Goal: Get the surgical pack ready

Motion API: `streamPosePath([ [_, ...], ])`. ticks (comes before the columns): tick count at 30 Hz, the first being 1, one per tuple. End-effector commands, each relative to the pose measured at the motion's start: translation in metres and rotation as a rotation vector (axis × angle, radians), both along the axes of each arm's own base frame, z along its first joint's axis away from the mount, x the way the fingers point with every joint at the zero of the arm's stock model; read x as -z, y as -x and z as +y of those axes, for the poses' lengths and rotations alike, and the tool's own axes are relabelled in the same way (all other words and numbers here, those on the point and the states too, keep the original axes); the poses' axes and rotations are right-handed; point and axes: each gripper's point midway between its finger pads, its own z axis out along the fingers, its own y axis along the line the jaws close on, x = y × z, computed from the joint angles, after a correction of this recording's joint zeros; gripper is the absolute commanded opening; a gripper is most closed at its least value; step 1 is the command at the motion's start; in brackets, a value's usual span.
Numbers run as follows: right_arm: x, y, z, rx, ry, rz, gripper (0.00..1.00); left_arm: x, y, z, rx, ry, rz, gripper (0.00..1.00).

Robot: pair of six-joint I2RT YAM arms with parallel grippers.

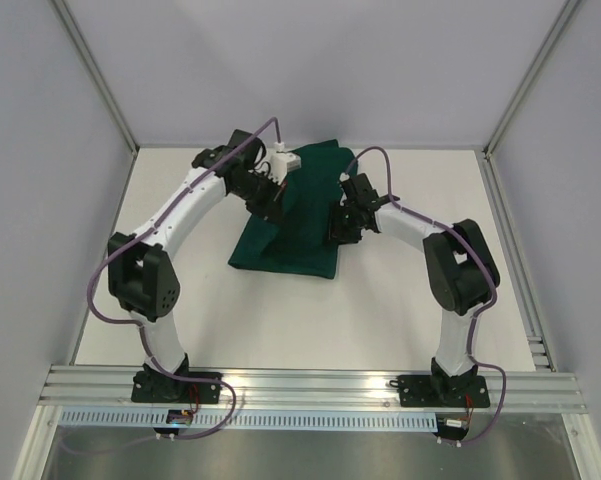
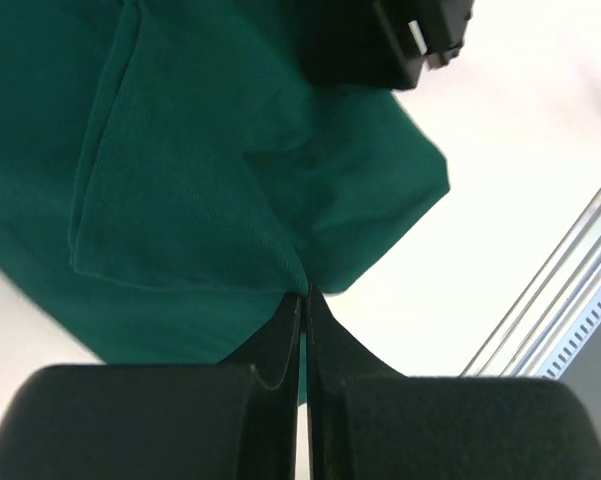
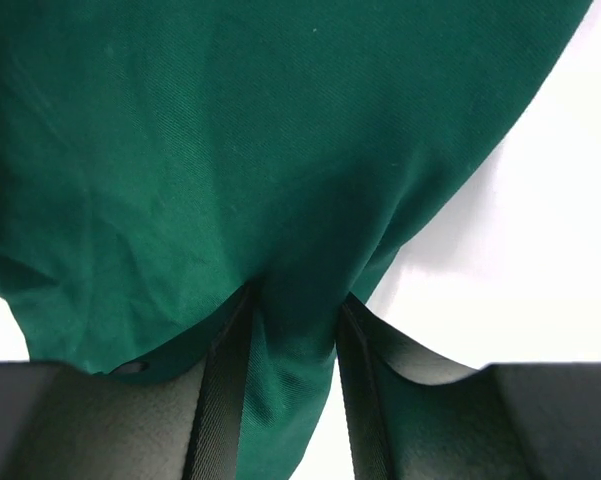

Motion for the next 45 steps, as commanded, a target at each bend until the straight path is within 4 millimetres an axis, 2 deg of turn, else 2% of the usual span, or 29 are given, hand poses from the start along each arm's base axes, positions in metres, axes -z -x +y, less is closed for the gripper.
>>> streamPosePath([
  [1,-0.027,-0.009,0.037,-0.067,-0.141,-0.05,0.39,-0.008,0.004,-0.045,0.101,0.082,-0.006,0.0],
  [3,-0.031,-0.008,0.039,-0.074,-0.155,-0.049,0.39,-0.003,0.003,-0.059,0.113,0.088,-0.007,0.0],
  [5,-0.033,-0.008,0.039,-0.075,-0.157,-0.051,0.39,0.012,0.0,-0.073,0.122,0.089,0.01,0.0],
  [10,-0.035,-0.006,0.038,-0.072,-0.156,-0.048,0.39,0.05,-0.006,-0.088,0.095,0.087,0.098,0.0],
  [15,-0.041,-0.008,0.034,-0.047,-0.147,-0.053,0.42,0.064,0.001,-0.105,0.139,0.118,0.135,0.0],
  [16,-0.042,-0.008,0.032,-0.036,-0.141,-0.053,0.44,0.068,0.001,-0.106,0.146,0.119,0.144,0.04],
  [17,-0.043,-0.011,0.029,-0.017,-0.129,-0.058,0.45,0.068,0.002,-0.107,0.157,0.124,0.144,0.16],
  [19,-0.05,-0.012,0.02,0.014,-0.11,-0.06,0.48,0.07,0.004,-0.107,0.171,0.131,0.148,0.3],
  [20,-0.049,-0.013,0.013,0.045,-0.083,-0.055,0.48,0.069,0.005,-0.108,0.18,0.136,0.149,0.44],
  [23,-0.059,-0.016,-0.006,0.111,-0.037,-0.081,0.5,0.058,0.008,-0.11,0.207,0.163,0.133,0.55],
  [27,-0.075,-0.021,-0.025,0.172,0.002,-0.127,0.51,0.035,0.011,-0.107,0.248,0.178,0.079,0.57],
  [29,-0.08,-0.022,-0.032,0.202,0.024,-0.142,0.5,0.014,0.015,-0.109,0.282,0.214,0.059,0.58],
  [32,-0.084,-0.024,-0.037,0.225,0.02,-0.145,0.49,-0.021,0.031,-0.111,0.355,0.285,0.029,0.59],
  [33,-0.085,-0.025,-0.038,0.23,0.017,-0.146,0.49,-0.036,0.038,-0.108,0.372,0.304,0.008,0.6],
  [36,-0.091,-0.026,-0.032,0.223,-0.017,-0.157,0.49,-0.06,0.057,-0.101,0.438,0.34,-0.026,0.61],
  [39,-0.097,-0.026,-0.018,0.188,-0.087,-0.162,0.49,-0.068,0.061,-0.087,0.417,0.313,-0.055,0.61],
  [41,-0.1,-0.025,-0.009,0.162,-0.127,-0.163,0.5,-0.064,0.044,-0.071,0.313,0.248,-0.083,0.6],
  [45,-0.103,-0.02,0.012,0.1,-0.162,-0.184,0.55,-0.029,-0.012,-0.006,-0.008,0.056,-0.071,0.6],
])
